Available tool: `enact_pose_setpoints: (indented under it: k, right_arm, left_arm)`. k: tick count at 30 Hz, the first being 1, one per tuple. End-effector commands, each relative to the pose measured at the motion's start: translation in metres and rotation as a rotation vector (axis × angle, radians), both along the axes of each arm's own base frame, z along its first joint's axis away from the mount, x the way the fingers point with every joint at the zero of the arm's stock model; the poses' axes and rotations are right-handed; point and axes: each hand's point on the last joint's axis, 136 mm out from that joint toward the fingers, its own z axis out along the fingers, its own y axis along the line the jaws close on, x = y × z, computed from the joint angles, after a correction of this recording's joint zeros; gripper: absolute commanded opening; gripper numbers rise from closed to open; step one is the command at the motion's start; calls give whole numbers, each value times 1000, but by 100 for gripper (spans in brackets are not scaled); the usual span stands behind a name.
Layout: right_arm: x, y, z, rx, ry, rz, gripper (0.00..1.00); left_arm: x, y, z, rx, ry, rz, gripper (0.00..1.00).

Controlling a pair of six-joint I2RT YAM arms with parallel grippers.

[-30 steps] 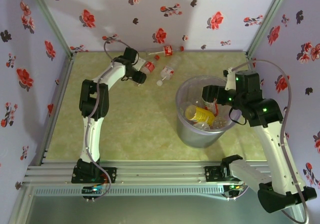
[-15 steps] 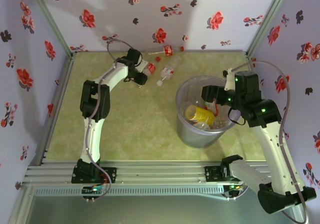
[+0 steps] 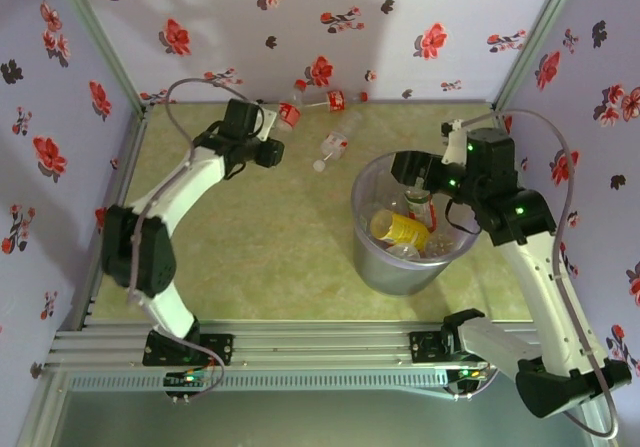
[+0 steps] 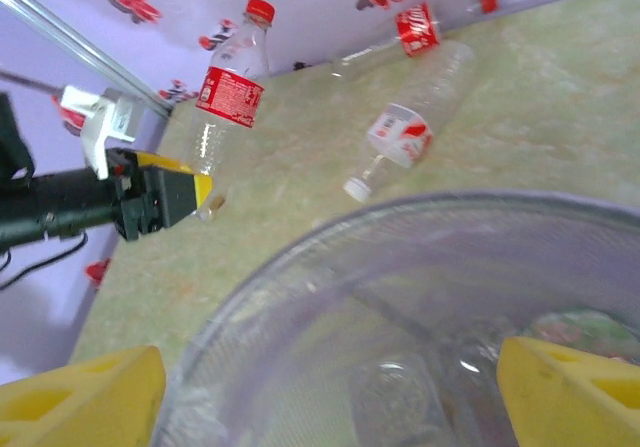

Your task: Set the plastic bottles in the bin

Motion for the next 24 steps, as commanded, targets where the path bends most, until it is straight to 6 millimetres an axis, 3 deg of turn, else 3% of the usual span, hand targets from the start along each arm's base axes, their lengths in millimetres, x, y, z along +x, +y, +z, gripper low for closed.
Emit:
enact_pose_setpoints:
  k: [1, 6, 13, 19, 24]
  right_arm:
    - [11, 26, 46, 109, -122, 41, 87]
    - [27, 77, 64, 133, -164, 139, 88]
    - [60, 130, 68, 149, -175, 216, 89]
    - [84, 157, 65, 171, -163, 243, 89]
    - [100, 176, 52, 189, -124, 269, 89]
  left_arm:
    - [-14, -10, 47, -162, -148, 44, 44]
    - [-58, -29, 87, -299, -228, 3, 44]
    - [-108, -57, 116, -392, -259, -96, 45]
    - [-129, -68, 126, -418, -266, -148, 45]
    - [-133, -74, 127, -419, -269, -169, 45]
